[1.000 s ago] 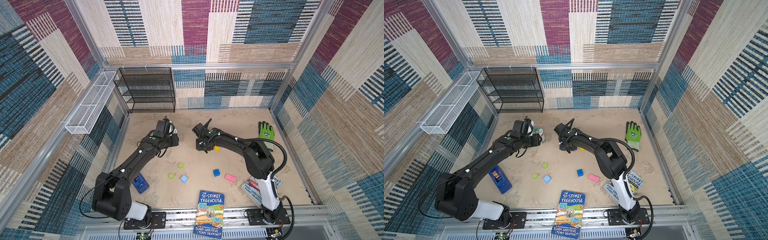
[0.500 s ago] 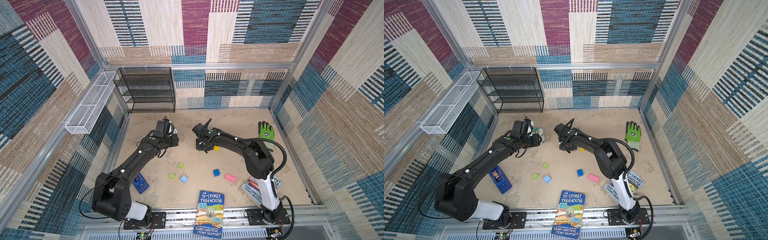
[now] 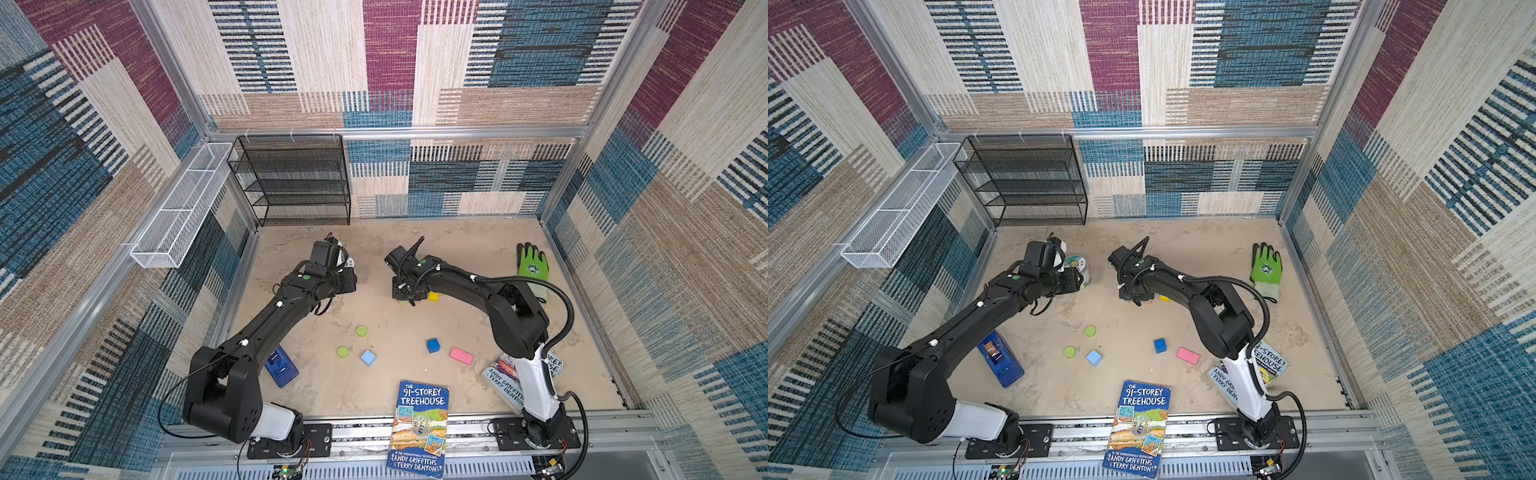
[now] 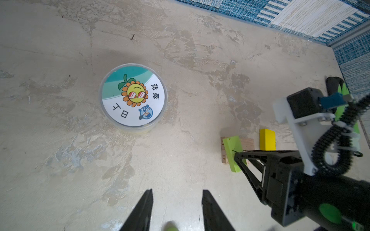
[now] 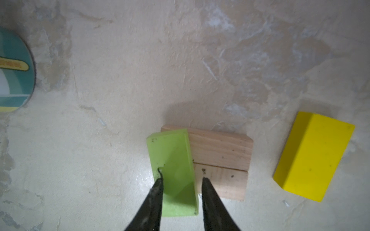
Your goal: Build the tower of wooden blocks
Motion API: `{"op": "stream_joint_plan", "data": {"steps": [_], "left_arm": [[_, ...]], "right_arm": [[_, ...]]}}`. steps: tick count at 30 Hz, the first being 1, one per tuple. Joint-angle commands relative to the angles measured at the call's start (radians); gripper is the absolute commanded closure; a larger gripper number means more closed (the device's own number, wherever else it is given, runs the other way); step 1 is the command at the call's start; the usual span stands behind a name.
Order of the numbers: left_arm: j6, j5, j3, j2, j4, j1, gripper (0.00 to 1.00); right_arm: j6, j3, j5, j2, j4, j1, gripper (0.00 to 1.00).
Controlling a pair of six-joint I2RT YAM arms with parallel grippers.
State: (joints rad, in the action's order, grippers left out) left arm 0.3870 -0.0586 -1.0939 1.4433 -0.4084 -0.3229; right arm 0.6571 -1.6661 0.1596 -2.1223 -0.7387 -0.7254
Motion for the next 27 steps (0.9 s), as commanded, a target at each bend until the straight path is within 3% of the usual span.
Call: {"op": "stream_joint_plan", "data": {"steps": [1, 6, 11, 16, 27], "left_arm": [[-0.01, -0.017, 0.003, -0.005, 0.003, 0.002, 0.55], [0.005, -0.062, 0.005, -0.003, 0.028, 0.002, 0.56], [0.005, -0.159, 0.006, 0.011, 0.058, 0.001, 0.65], [-0.018, -0.277, -0.018, 0.062, 0.05, -0.005, 0.69], [-0.059, -0.293, -0.167, 0.263, -0.059, -0.101, 0.54]], "right_arm": [[0.012, 0.006, 0.012, 0.03, 0.004, 0.0, 0.6], [0.012, 0.017, 0.011, 0.075, 0.013, 0.0, 0.55], [0.003, 0.061, -0.006, 0.161, 0.054, 0.001, 0.53], [-0.002, 0.194, 0.003, 0.3, 0.114, 0.002, 0.52], [-0.005, 0.471, 0.001, 0.552, 0.266, 0.056, 0.5]]}}
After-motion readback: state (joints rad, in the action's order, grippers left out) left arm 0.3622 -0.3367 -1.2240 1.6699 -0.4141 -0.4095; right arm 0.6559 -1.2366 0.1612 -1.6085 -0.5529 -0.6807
